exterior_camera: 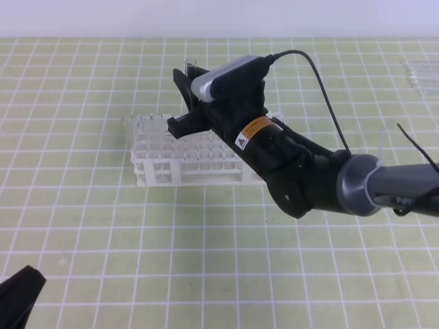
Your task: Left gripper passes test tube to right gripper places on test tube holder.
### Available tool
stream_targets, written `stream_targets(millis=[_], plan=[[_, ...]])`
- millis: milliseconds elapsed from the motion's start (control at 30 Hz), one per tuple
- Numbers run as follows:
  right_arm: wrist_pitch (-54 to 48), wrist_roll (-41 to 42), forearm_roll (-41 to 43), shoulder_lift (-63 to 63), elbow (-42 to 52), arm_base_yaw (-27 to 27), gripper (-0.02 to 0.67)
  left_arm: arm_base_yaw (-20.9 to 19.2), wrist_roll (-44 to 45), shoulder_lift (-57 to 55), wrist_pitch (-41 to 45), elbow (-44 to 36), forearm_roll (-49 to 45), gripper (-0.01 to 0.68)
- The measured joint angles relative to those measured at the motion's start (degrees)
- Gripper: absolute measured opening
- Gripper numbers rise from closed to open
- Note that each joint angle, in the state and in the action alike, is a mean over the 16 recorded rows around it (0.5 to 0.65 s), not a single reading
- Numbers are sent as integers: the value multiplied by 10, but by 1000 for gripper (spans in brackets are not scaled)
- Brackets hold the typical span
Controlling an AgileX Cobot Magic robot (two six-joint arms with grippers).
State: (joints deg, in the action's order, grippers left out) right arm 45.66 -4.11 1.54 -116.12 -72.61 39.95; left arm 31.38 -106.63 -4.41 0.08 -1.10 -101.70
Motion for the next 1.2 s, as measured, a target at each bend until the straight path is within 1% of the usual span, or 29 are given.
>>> stream_targets(millis=[500,1200], plan=[[8,-26,9,-16,0,0,9,0,-1,2,-2,5,9,0],[4,-26,12,-35,-11,0,9,0,-2,1,-1,4,6,0]])
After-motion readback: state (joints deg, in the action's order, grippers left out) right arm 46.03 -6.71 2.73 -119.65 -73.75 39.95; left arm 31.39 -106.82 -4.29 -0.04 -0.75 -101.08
